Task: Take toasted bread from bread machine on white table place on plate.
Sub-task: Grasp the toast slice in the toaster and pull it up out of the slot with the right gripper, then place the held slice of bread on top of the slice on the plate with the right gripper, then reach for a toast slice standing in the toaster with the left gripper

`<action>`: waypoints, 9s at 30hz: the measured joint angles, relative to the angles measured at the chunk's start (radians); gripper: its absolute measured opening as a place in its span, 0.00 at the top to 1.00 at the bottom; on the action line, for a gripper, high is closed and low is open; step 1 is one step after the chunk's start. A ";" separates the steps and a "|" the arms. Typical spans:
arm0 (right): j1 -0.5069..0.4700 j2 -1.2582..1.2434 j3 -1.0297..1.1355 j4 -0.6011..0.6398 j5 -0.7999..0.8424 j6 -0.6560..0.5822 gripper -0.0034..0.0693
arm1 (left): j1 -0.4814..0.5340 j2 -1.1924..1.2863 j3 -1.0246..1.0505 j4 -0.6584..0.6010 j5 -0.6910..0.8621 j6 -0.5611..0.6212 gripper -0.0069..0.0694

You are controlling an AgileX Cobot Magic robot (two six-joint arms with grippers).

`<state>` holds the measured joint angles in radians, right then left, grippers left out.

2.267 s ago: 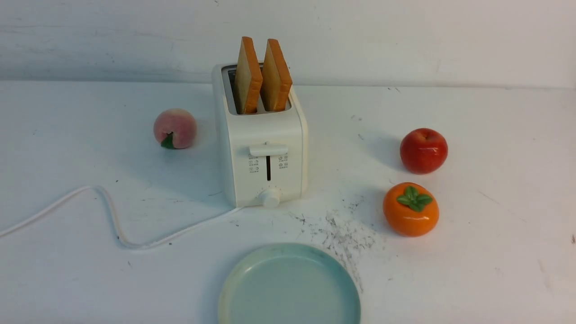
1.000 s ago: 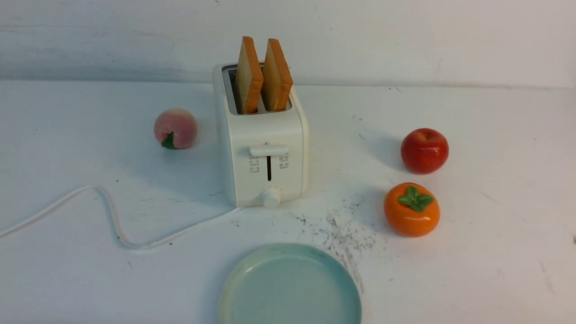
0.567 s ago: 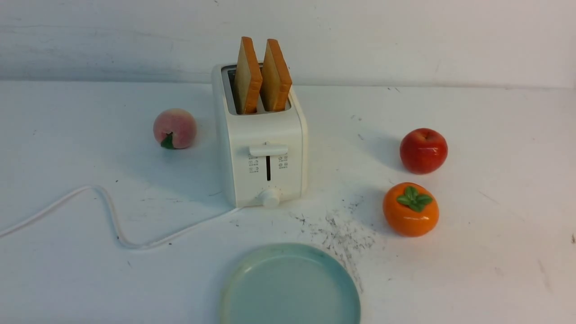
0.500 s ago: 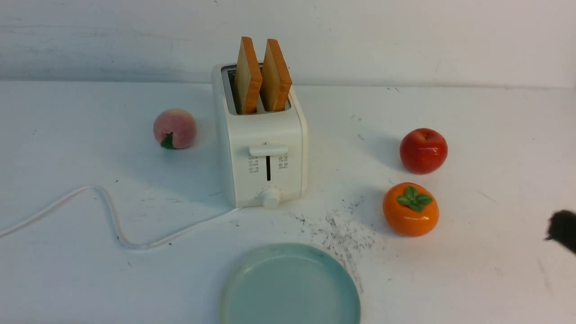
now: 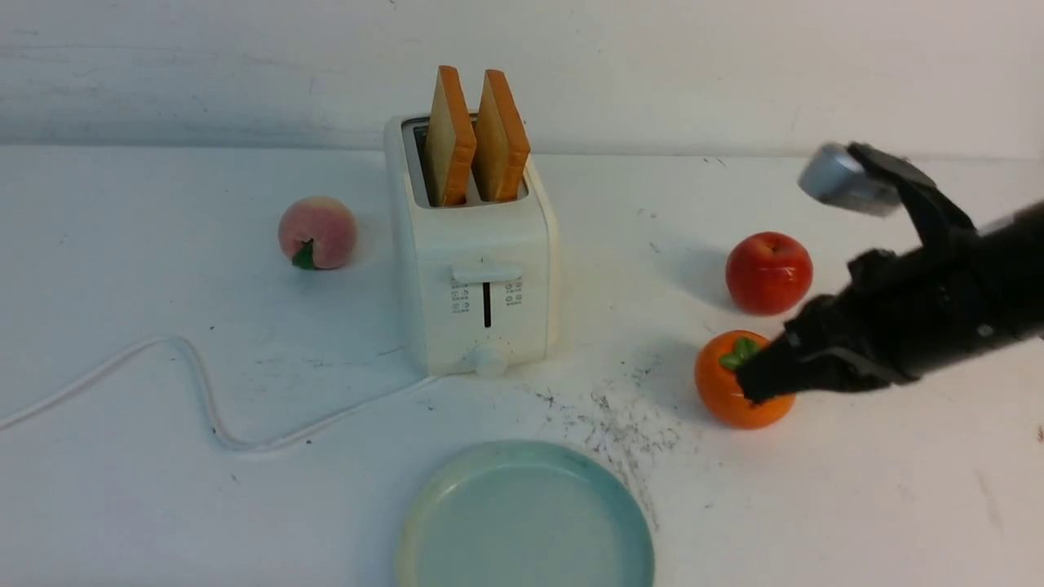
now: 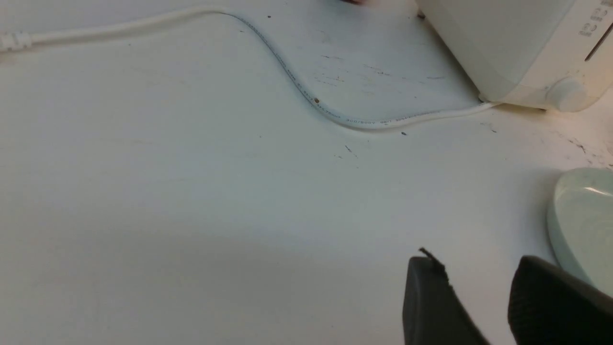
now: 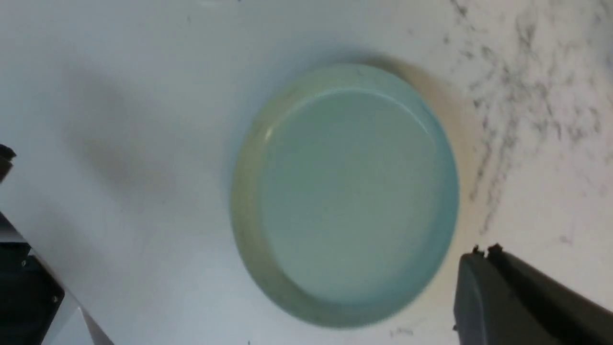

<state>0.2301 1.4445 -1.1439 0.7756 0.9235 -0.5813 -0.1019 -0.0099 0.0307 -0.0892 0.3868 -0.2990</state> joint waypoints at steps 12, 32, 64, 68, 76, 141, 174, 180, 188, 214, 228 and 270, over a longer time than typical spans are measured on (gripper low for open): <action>0.199 0.117 -0.271 -0.278 -0.200 0.215 0.96 | 0.000 0.000 0.000 -0.241 -0.236 -0.180 0.59; 0.235 0.527 -0.681 -0.379 -0.435 0.255 0.45 | 0.000 0.000 0.000 -0.566 -0.418 -0.295 0.59; 0.240 0.636 -0.682 -0.213 -0.629 0.261 0.80 | 0.000 0.000 0.000 -0.566 -0.334 -0.287 0.62; 0.241 0.606 -0.682 -0.225 -0.599 0.247 0.80 | 0.000 0.000 -0.043 -0.558 -0.164 -0.282 0.71; 0.220 0.418 -0.682 -0.287 -0.542 0.190 0.80 | 0.000 0.063 -0.338 -0.508 0.063 -0.261 0.90; 0.135 0.262 0.338 0.734 -0.193 -0.662 0.40 | 0.000 1.293 -1.186 -0.479 0.628 0.128 0.86; -0.068 -0.509 0.326 -0.147 -0.151 -0.033 0.98 | -0.138 1.669 -1.734 -0.326 0.752 0.039 0.93; -0.120 -0.514 0.326 -0.443 0.136 0.226 0.97 | -0.250 1.860 -1.982 -0.140 0.794 -0.102 0.93; -0.122 -0.514 0.326 -0.482 0.133 0.262 0.97 | -0.320 2.045 -2.210 0.057 0.788 -0.271 0.87; -0.122 -0.514 0.326 -0.454 0.125 0.262 0.94 | -0.323 2.154 -2.243 0.240 0.559 -0.287 0.37; -0.122 -0.514 0.326 -0.451 0.140 0.262 0.93 | -0.323 2.166 -2.244 0.274 0.491 -0.287 0.88; -0.122 -0.515 0.329 -0.429 0.140 0.262 0.89 | -0.326 2.170 -2.275 0.374 0.667 -0.288 0.52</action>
<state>0.1076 0.9291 -0.8152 0.3469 1.0631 -0.3189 -0.4276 2.1600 -2.2442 0.2850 1.0540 -0.5868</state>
